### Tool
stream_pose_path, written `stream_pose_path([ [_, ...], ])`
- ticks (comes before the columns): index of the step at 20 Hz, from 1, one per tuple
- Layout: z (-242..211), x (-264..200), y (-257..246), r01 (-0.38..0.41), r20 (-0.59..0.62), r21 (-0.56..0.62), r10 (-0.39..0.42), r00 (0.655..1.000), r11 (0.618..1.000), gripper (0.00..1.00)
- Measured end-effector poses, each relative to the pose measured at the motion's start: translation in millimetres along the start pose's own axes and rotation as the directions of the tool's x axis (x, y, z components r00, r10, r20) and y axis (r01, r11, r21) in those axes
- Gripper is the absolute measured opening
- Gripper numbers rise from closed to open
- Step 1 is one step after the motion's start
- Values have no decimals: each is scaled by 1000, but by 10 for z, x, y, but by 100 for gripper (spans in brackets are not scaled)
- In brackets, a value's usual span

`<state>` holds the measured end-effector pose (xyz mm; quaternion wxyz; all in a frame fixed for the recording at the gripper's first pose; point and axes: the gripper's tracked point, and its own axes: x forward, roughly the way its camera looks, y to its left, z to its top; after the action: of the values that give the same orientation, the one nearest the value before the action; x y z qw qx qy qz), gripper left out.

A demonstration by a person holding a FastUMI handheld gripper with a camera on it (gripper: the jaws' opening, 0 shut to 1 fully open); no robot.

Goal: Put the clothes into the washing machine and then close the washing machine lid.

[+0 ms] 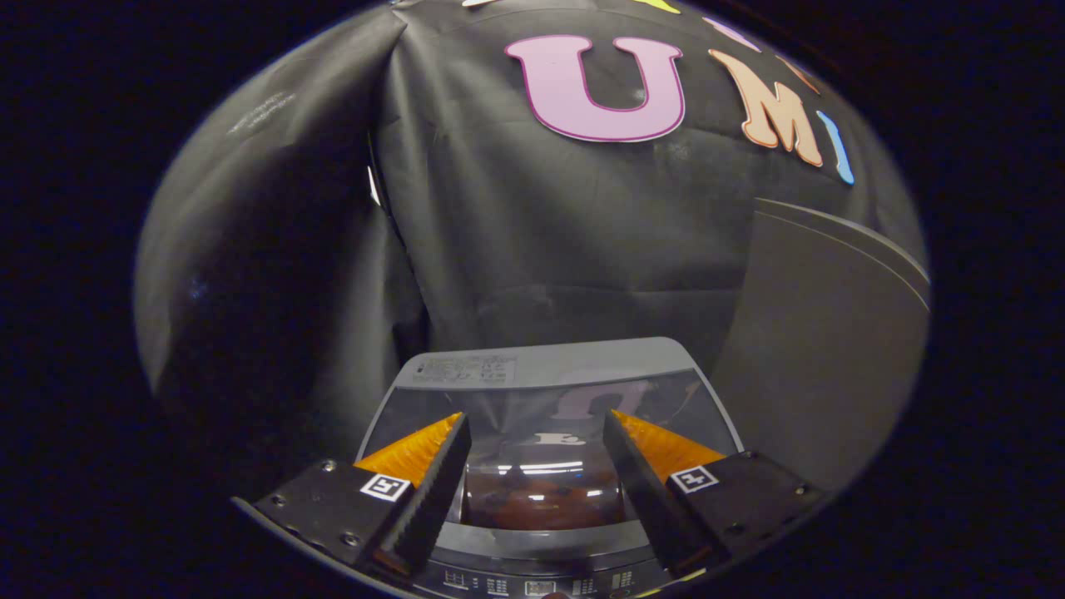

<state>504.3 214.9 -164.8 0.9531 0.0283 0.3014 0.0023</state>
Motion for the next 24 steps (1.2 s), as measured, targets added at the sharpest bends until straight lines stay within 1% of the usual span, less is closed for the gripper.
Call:
stream_pose_path([
  [2, 0, -76, -41, -1, 25, -11, 2, 1000, 1000, 98],
  [4, -6, -156, -85, -4, 68, 3, 3, 998, 1000, 98],
  [8, 31, -385, -207, -7, 177, 110, -12, 984, 994, 98],
  [11, 47, -513, -399, 4, 240, 211, -56, 969, 977, 97],
  [14, 40, -698, -515, 9, 287, 266, -88, 954, 964, 97],
  [15, 34, -724, -521, -2, 291, 280, -83, 953, 960, 97],
  [16, 21, -767, -526, -19, 292, 277, -65, 954, 961, 97],
  [19, 104, -915, -600, -29, 317, 242, -51, 947, 970, 97],
  [22, 135, -1225, -511, -55, 340, 173, -7, 940, 983, 97],
  [24, 193, -1436, -515, -54, 364, 142, -2, 931, 988, 97],
])
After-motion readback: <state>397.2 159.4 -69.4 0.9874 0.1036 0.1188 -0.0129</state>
